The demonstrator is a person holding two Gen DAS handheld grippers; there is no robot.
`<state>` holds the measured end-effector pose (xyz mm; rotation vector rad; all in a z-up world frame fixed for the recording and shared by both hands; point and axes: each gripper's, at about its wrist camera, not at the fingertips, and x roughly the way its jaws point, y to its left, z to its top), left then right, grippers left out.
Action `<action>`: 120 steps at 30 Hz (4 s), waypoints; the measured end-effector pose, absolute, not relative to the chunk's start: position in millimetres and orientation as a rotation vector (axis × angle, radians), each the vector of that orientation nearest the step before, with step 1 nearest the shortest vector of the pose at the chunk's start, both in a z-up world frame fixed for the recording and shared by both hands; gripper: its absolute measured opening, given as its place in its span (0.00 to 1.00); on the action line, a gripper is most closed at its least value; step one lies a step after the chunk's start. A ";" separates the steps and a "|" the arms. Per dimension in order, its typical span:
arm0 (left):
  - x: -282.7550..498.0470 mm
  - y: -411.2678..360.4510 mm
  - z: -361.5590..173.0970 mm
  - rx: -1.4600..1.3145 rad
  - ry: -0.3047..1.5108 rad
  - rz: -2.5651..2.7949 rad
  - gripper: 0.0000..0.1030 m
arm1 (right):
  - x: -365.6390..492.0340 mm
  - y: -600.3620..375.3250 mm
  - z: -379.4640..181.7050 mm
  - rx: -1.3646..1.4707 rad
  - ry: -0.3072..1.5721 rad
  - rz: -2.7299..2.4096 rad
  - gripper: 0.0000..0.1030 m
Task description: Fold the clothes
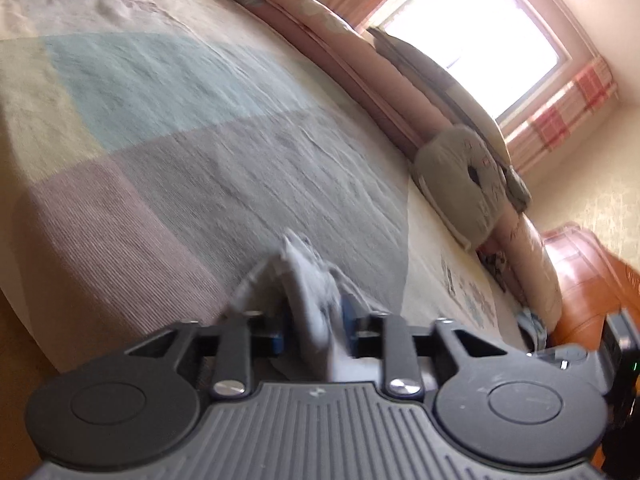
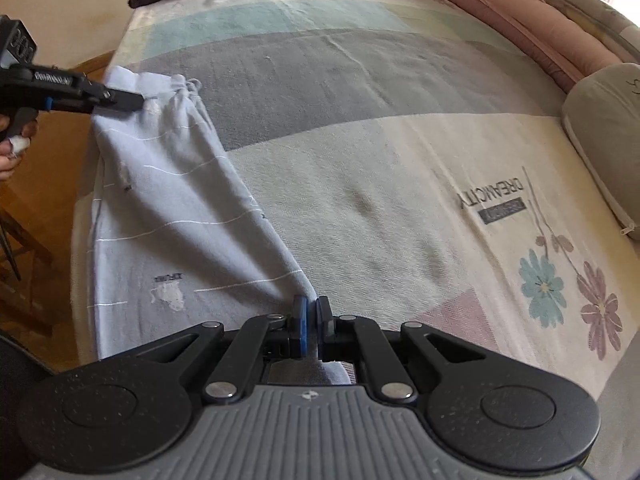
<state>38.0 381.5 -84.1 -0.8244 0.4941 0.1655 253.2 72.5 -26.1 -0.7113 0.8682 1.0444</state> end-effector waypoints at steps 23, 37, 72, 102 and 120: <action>70.6 368.0 -28.6 -0.340 0.658 0.266 0.35 | 223.2 17.9 7.7 -0.570 0.905 1.065 0.19; 100.1 288.2 -39.2 -0.246 0.828 0.134 0.44 | 147.6 -8.3 -32.4 -0.673 0.982 1.283 0.18; 94.5 326.9 -32.8 -0.248 0.812 0.183 0.50 | 163.8 14.7 7.6 -0.616 0.922 1.316 0.10; 74.9 345.9 -44.2 -0.375 0.763 0.214 0.51 | 175.2 160.7 -38.7 -0.455 0.953 1.465 0.05; 41.2 351.2 -33.3 -0.481 0.689 0.239 0.51 | 239.0 224.5 -41.5 -0.507 0.744 1.326 0.21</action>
